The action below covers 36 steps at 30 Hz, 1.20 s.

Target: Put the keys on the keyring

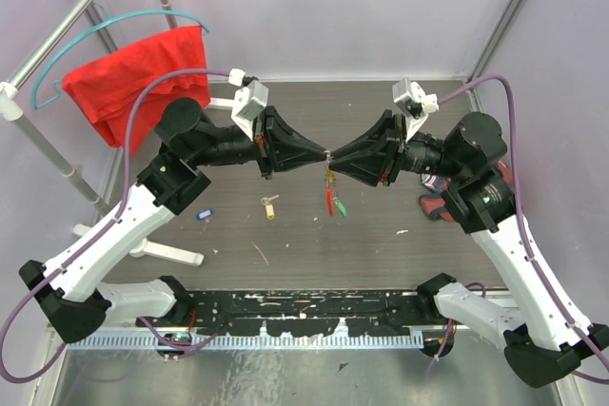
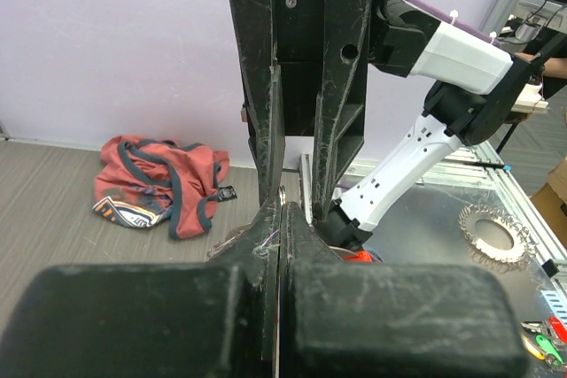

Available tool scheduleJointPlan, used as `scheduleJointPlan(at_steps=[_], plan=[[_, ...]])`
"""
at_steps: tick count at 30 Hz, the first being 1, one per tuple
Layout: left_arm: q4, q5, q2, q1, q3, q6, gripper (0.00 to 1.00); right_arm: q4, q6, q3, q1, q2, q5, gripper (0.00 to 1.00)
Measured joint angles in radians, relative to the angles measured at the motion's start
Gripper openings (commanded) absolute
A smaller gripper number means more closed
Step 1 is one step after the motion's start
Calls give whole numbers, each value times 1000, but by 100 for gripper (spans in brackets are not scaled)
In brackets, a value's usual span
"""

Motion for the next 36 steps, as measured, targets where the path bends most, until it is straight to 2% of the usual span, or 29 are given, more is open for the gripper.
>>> scheduleJointPlan(at_steps=[16, 23, 27, 30, 31, 34, 36], plan=[[2, 6, 5, -4, 15, 0, 0, 36, 9, 0, 0, 11, -29, 24], [2, 9, 8, -11, 15, -1, 0, 48, 16, 0, 1, 14, -36, 14], [2, 8, 8, -10, 15, -2, 0, 50, 18, 0, 1, 15, -40, 1], [2, 8, 8, -10, 15, -4, 1, 50, 18, 0, 1, 15, -40, 1], [2, 8, 8, -10, 15, -5, 5, 50, 18, 0, 1, 15, -40, 1], [2, 8, 8, -10, 15, -6, 28, 47, 10, 0, 1, 14, -39, 1], [-1, 8, 8, -11, 16, -5, 40, 14, -15, 6, 2, 15, -38, 1]])
